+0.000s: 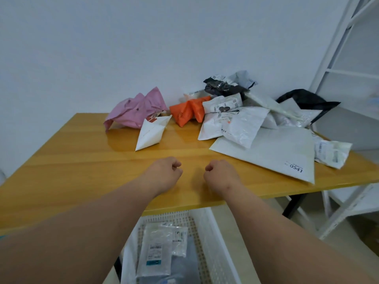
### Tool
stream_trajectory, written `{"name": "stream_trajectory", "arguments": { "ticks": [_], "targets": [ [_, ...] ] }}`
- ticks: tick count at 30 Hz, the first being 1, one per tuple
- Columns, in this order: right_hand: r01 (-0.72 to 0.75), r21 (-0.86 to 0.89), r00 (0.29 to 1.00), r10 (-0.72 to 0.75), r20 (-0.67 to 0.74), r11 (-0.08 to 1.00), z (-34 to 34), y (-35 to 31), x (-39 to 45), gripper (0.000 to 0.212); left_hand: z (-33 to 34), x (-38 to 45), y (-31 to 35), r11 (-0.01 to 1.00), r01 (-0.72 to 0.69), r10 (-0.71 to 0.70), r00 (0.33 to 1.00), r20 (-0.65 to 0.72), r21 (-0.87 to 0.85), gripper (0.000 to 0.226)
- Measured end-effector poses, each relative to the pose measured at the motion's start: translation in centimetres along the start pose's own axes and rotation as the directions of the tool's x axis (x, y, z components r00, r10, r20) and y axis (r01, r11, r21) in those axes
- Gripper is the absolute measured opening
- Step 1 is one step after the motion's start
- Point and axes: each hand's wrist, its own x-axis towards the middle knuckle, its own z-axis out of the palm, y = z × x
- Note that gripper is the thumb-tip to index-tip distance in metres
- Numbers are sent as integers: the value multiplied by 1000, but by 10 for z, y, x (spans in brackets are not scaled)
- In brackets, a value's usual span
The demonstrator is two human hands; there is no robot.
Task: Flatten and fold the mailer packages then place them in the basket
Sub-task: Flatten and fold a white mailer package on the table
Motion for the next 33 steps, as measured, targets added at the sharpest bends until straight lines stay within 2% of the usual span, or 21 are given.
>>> {"name": "stream_trajectory", "arguments": {
  "ticks": [8,11,15,21,27,33],
  "targets": [
    [-62,-175,996,51,-71,983,0,29,56,49,24,60,20,995,-56,58,998,-21,79,37],
    [-87,-199,996,83,-32,976,1,40,75,61,32,74,26,991,-56,59,998,-16,118,37],
    [-116,-213,993,118,-3,970,6,49,88,65,39,84,22,985,-39,41,999,-8,169,38],
    [-112,-220,993,102,-59,969,9,44,74,62,39,83,18,980,-31,37,999,-23,198,37],
    [-26,-232,996,4,-92,972,14,36,38,56,34,59,10,985,-32,38,999,-34,167,41],
    [33,-90,989,-46,-142,995,20,30,1,45,30,33,0,979,-73,78,997,-19,188,45]
  ]
}}
